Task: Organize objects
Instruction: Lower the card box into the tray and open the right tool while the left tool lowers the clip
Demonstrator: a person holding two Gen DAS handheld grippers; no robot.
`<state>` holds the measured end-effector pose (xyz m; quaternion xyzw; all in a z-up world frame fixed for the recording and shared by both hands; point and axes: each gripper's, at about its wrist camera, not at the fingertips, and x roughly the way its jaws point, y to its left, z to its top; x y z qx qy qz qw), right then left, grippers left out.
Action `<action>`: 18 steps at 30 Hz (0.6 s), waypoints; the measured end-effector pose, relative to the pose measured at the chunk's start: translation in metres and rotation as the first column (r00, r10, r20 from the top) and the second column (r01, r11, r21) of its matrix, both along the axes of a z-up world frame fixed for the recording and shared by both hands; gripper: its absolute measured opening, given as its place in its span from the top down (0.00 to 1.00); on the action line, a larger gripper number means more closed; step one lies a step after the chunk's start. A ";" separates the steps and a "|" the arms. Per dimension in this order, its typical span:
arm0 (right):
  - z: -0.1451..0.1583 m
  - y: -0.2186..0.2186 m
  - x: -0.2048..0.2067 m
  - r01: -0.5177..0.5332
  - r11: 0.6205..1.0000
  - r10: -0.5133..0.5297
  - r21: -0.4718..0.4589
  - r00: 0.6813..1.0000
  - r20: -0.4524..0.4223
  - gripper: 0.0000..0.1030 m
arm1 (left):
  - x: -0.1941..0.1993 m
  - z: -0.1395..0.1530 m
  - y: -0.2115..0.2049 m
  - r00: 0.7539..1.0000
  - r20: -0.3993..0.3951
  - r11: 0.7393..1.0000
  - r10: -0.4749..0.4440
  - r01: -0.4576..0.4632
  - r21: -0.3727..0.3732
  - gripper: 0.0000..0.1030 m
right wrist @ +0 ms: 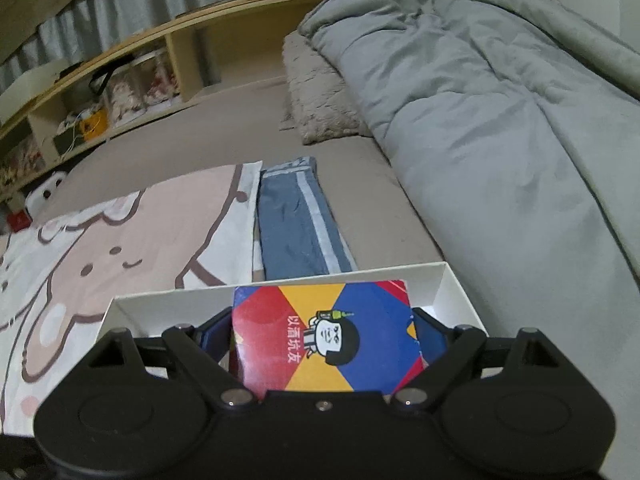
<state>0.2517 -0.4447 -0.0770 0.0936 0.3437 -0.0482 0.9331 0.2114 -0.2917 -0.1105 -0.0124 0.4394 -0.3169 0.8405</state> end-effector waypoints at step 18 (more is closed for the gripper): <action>0.001 -0.010 -0.015 0.041 0.999 -0.040 0.000 0.998 -0.048 0.04 | -0.010 0.013 0.009 1.000 -0.031 0.999 0.001 0.000 0.037 0.52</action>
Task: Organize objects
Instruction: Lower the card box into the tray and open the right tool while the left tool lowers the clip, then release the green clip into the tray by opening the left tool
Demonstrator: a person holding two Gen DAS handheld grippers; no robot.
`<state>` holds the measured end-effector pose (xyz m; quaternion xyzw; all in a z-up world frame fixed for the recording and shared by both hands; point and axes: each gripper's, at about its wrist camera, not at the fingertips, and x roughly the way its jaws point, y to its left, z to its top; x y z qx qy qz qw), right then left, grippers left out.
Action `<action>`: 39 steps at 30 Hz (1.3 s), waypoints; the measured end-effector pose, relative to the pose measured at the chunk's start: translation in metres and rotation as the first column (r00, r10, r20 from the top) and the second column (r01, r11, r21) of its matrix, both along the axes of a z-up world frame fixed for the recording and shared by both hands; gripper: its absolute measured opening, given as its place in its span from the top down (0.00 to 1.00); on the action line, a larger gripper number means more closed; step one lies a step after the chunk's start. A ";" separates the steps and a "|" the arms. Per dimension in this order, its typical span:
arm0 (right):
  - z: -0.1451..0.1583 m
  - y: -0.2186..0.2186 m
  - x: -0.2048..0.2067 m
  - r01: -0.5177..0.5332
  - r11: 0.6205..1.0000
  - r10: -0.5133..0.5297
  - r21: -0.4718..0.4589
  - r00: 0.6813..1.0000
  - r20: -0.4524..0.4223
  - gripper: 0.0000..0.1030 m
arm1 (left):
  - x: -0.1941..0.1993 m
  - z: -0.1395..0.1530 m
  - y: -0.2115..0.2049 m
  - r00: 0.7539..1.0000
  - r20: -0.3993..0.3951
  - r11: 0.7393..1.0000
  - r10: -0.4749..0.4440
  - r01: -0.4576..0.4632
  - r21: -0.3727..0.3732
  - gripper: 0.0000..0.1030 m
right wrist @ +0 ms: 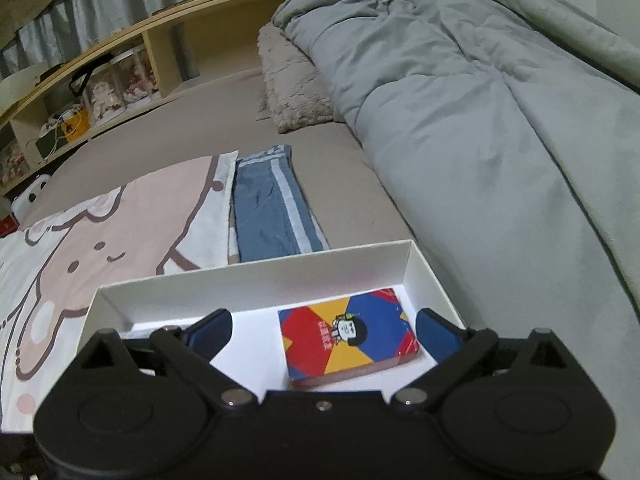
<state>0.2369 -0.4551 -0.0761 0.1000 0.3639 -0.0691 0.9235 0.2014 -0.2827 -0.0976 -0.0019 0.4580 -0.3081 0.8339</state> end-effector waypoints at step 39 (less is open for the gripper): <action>0.125 0.071 -0.178 0.032 0.988 -0.020 -0.152 0.996 0.081 0.00 | -0.112 0.142 0.131 0.943 0.271 0.978 0.193 -0.207 0.025 0.00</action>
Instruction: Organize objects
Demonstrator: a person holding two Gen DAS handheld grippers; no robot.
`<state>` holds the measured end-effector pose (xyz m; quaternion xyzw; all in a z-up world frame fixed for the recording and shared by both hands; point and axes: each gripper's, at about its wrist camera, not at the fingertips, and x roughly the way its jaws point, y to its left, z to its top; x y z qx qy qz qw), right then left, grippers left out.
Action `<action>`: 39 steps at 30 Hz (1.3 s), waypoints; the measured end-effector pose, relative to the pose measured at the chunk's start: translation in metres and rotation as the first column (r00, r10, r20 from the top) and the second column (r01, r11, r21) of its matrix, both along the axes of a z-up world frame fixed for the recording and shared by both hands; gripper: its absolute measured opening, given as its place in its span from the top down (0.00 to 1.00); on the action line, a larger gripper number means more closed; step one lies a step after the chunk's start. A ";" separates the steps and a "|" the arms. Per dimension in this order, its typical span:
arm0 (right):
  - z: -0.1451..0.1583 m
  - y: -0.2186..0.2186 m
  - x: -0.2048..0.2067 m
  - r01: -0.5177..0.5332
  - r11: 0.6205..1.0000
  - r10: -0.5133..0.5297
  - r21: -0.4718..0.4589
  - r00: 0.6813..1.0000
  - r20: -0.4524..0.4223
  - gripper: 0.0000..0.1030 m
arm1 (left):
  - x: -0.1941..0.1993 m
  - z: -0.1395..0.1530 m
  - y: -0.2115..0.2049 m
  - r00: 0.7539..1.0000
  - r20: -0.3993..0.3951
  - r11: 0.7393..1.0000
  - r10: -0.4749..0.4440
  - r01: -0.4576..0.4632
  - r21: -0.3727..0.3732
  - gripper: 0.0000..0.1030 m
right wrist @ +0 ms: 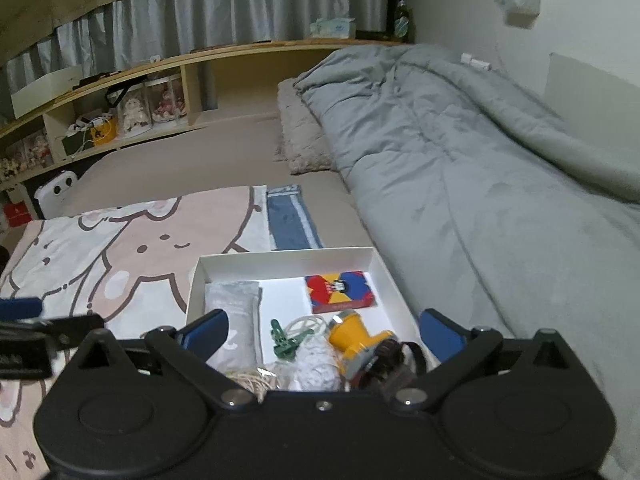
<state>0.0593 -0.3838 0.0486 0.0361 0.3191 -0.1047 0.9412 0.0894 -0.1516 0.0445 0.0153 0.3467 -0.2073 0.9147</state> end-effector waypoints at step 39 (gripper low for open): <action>-0.035 0.047 -0.106 0.011 0.999 -0.013 -0.036 0.998 -0.067 0.00 | -0.083 -0.035 0.073 0.994 -0.047 0.990 0.097 -0.092 0.103 0.00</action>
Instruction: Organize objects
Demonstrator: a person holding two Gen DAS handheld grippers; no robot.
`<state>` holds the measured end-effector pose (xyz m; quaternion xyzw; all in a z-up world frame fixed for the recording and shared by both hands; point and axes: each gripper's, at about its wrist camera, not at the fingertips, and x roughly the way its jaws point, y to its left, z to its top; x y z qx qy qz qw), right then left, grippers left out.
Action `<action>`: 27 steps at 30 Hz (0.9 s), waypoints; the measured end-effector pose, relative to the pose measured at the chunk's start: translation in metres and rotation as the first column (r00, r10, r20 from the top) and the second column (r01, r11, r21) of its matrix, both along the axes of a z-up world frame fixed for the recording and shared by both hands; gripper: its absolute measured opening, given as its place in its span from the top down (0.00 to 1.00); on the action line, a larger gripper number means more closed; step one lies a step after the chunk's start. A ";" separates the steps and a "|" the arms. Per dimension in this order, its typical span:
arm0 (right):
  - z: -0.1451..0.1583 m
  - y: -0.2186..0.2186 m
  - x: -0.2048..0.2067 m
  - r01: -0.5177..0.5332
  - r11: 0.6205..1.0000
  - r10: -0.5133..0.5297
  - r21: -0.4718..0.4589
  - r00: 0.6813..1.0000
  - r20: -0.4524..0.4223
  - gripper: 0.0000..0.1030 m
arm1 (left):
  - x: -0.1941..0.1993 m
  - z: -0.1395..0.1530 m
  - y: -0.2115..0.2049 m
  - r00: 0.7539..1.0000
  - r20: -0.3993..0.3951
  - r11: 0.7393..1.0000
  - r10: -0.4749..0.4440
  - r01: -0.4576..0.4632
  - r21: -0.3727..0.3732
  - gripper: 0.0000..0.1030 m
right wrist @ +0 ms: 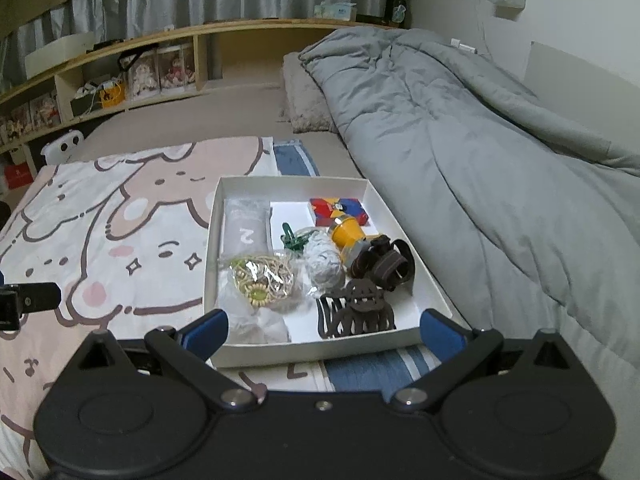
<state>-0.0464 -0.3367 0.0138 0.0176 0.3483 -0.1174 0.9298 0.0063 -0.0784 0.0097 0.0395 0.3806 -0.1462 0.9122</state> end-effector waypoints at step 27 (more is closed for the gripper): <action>-0.003 -0.007 0.001 0.017 0.999 -0.017 0.047 1.000 -0.018 0.00 | 0.000 -0.005 -0.002 1.000 -0.009 1.000 -0.004 0.005 0.015 0.00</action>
